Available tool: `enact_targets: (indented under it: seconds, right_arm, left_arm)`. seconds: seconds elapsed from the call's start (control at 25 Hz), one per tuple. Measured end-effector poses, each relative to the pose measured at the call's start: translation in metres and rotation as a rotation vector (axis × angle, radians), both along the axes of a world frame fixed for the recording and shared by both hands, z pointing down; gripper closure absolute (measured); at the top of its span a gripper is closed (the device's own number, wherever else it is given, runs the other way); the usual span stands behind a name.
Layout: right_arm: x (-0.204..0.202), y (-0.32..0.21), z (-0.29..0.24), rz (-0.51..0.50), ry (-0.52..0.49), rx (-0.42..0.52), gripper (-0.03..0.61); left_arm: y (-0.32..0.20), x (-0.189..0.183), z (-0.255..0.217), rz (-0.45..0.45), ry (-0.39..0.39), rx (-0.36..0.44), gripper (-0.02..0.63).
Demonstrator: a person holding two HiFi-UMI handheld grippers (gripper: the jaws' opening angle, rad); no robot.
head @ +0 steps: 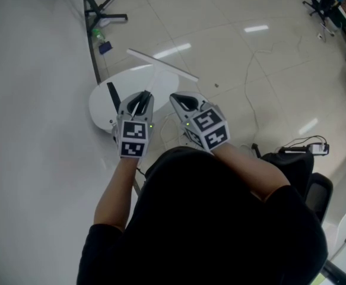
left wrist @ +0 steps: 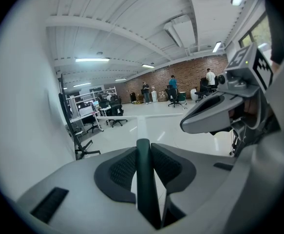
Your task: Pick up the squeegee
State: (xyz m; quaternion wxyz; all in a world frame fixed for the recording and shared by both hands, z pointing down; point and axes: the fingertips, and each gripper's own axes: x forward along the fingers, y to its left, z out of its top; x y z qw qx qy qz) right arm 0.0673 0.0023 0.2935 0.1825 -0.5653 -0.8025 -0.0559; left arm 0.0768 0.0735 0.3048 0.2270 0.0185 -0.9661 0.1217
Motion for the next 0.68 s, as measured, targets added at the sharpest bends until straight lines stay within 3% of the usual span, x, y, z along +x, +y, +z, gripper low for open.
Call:
enact_targets:
  seconds: [0.68]
  right_arm:
    - [0.0013,-0.0051,-0.003,0.018,0.007,-0.012,0.572]
  left_arm:
    - [-0.0052,-0.0004,-0.0018,0.018,0.008,-0.008,0.512]
